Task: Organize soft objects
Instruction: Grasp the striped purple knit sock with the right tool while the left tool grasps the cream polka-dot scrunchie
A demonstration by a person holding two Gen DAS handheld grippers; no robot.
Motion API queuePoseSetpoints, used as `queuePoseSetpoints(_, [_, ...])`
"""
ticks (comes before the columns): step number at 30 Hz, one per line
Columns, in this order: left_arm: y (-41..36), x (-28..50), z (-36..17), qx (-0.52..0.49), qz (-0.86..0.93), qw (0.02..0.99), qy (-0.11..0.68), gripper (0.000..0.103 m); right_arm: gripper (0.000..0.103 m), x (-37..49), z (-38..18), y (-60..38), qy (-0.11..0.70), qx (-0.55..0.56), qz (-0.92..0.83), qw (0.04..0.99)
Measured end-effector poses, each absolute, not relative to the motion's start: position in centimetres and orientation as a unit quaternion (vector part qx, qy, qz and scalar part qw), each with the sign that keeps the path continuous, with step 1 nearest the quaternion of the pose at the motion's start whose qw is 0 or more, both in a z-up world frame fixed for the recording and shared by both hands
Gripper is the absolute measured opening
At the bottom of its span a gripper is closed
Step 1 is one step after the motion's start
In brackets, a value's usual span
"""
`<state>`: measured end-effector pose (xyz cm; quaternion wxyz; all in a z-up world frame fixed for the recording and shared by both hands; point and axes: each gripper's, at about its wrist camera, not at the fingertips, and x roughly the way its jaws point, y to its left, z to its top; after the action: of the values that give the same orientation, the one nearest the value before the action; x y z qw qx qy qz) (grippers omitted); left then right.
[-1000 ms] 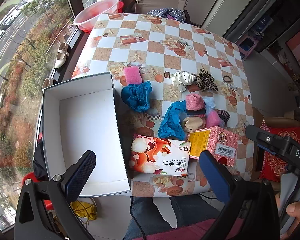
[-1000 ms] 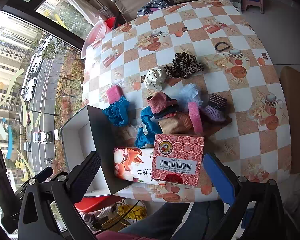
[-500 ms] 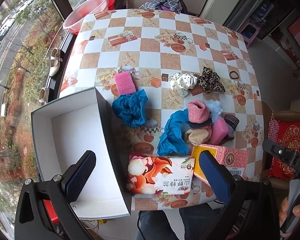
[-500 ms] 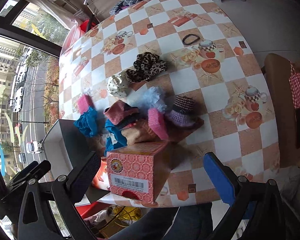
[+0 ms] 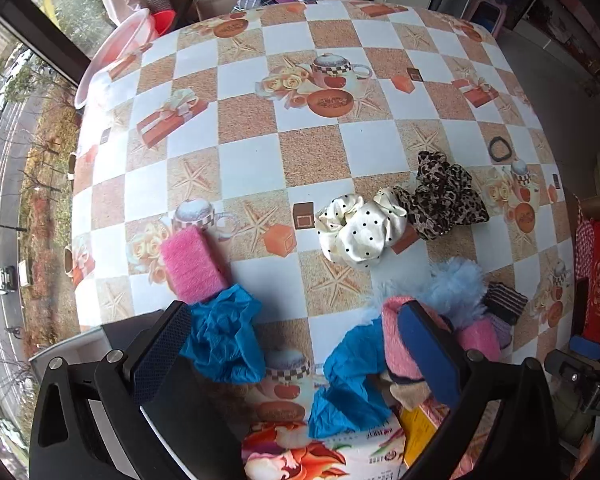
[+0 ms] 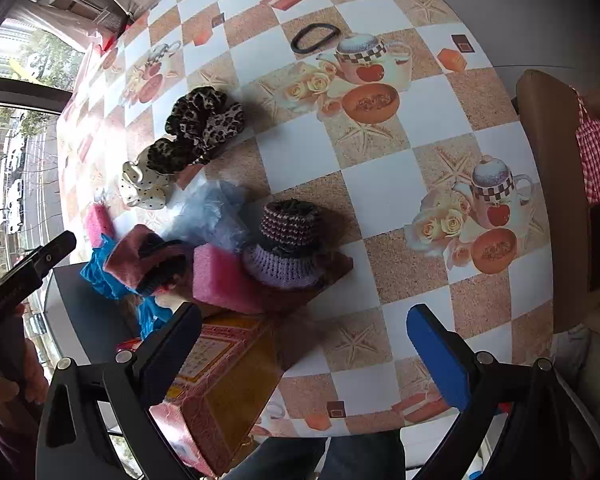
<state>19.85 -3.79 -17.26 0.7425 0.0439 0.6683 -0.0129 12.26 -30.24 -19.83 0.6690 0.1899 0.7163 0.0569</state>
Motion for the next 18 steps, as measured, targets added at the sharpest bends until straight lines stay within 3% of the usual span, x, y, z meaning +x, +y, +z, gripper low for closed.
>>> queuePoseSetpoints(12, [-7.3,23.7,-25.1,0.098,-0.03,0.716,0.691,0.102,0.103,14.3,-26.4,-28.5,0.744,0.171,0.064,0.642])
queuePoseSetpoints(17, [-7.9,24.6,-27.2,0.113,-0.028,0.699,0.706,0.091,0.103,14.9,-28.4,-28.2,0.749,0.183,0.064,0.634])
queuePoseSetpoints(18, [-8.0,24.7,-27.6,0.114,-0.027,0.694,0.71,0.082,0.103,15.0,-28.7,-28.1,0.749,0.186,0.067,0.633])
